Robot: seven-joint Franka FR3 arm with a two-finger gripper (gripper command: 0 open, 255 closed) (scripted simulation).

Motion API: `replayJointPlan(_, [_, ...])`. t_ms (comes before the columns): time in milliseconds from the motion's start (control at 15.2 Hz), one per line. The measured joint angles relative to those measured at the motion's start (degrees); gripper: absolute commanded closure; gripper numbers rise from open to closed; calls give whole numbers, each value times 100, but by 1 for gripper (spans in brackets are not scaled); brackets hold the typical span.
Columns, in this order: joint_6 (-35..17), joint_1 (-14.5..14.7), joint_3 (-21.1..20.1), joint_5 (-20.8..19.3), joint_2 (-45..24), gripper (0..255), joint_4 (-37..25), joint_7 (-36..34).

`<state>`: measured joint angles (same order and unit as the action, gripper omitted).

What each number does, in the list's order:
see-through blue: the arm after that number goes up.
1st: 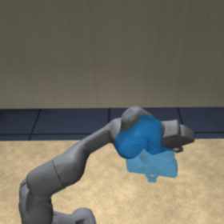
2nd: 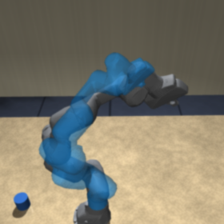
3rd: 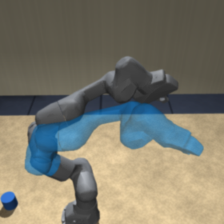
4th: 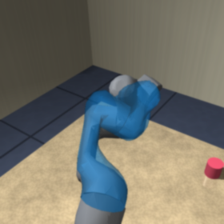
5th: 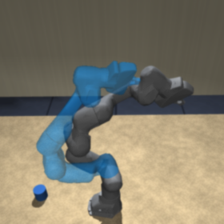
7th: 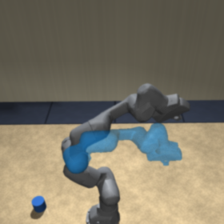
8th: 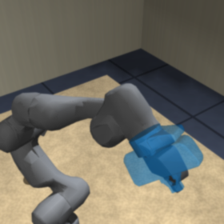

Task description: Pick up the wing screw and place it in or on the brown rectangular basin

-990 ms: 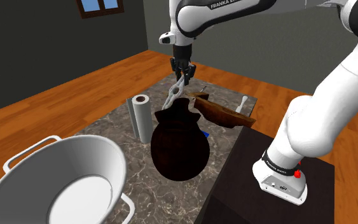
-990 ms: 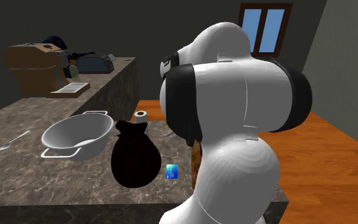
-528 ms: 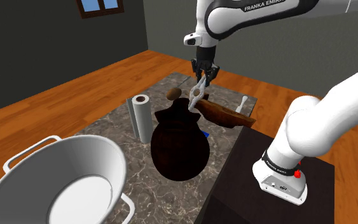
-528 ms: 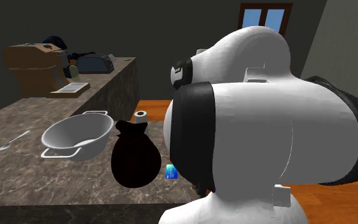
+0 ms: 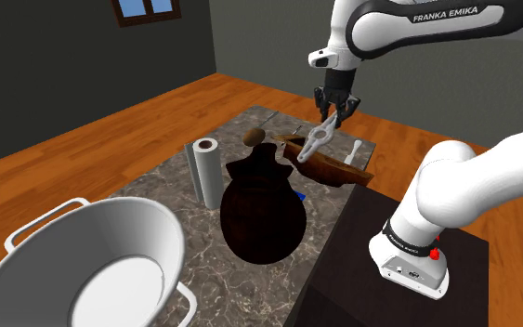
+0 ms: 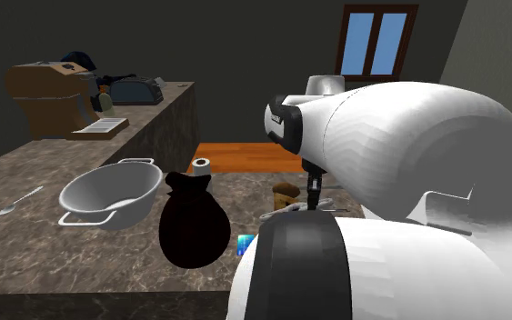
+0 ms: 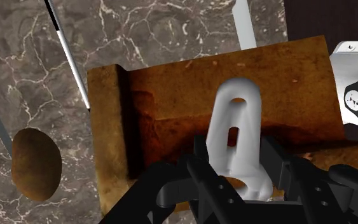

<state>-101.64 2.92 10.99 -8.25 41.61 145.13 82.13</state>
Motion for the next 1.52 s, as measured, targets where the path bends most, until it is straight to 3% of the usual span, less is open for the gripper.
replayJointPlan(924, [-1040, -88, 182, -172, -75, 255, 968, 28])
replayJointPlan(1320, [-1092, -92, 189, -179, -81, 255, 1013, 27])
replayJointPlan(1386, [-1093, -92, 189, -179, -81, 0, 1013, 27])
replayJointPlan(1518, [-1093, -92, 189, -179, -80, 0, 1013, 27])
